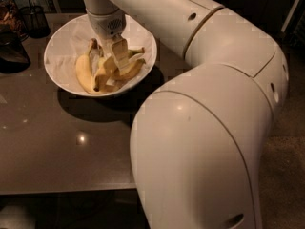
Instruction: Pick banana from white bowl
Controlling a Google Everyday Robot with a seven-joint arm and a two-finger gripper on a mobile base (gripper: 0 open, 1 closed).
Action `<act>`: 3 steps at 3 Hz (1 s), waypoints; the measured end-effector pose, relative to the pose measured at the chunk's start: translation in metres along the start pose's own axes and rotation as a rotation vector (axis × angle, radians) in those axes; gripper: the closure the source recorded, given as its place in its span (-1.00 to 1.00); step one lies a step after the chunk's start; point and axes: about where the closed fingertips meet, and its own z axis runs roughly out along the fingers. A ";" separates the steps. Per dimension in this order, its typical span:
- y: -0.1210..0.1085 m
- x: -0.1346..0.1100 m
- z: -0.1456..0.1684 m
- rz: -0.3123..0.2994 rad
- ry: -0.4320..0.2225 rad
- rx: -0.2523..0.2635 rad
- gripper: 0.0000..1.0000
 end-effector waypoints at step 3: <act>-0.002 0.003 0.022 0.018 -0.011 -0.033 0.24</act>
Offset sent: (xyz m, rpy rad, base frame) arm -0.0121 -0.0169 -0.0205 -0.0651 0.1192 -0.0159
